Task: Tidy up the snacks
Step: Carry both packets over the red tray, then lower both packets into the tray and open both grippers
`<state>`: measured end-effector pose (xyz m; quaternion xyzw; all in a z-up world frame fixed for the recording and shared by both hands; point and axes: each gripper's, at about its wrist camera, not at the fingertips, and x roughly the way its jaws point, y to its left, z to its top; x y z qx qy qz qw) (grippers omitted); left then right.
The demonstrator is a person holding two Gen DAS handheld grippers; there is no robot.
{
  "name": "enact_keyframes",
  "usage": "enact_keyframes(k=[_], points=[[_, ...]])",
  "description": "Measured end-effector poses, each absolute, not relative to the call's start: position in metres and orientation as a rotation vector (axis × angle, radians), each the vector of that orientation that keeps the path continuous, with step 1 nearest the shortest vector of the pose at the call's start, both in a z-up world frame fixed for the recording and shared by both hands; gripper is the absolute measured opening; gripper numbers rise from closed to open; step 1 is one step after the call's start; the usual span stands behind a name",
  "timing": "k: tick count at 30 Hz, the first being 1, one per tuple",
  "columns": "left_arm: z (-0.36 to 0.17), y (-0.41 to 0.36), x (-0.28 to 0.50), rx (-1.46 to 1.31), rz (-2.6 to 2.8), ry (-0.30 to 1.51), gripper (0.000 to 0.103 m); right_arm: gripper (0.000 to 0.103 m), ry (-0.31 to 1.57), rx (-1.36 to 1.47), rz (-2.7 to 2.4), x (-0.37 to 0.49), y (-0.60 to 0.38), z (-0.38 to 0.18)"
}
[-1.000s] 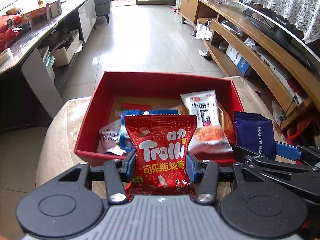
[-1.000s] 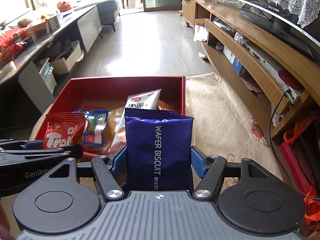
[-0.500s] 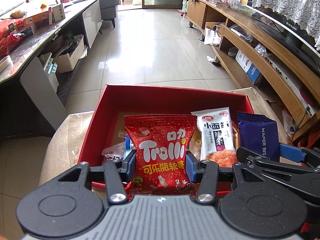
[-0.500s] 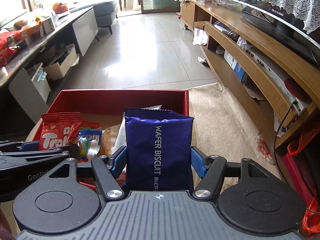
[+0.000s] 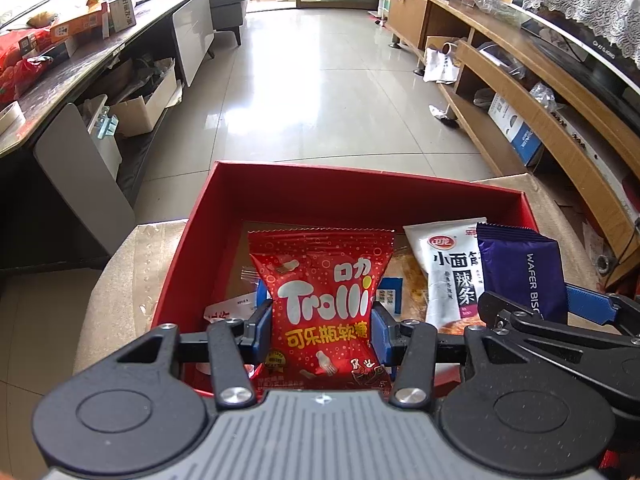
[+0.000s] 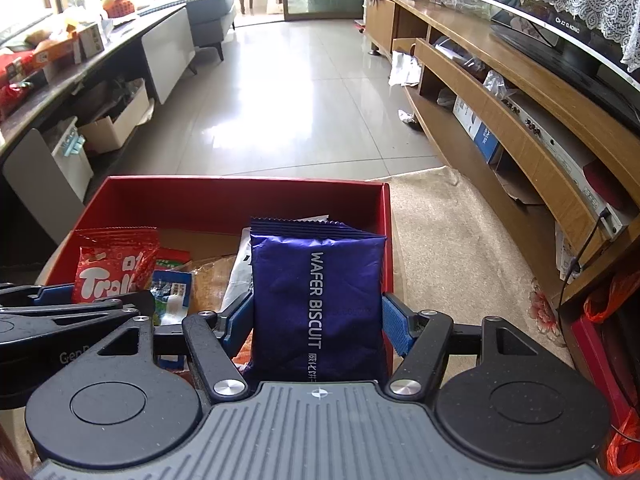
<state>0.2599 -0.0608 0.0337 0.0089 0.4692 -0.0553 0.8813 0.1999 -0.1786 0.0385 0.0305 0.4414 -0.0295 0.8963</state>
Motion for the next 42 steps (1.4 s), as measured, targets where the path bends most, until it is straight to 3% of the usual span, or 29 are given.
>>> enact_keyframes(k=[27,42], points=[[0.030,-0.059,0.269,0.020,-0.088,0.974,0.049,0.077,0.925,0.060,-0.051,0.211,-0.178,0.025],[0.044,-0.051,0.266,-0.001,-0.085,0.954,0.060,0.081,0.905,0.060,-0.059,0.204,-0.179,0.036]])
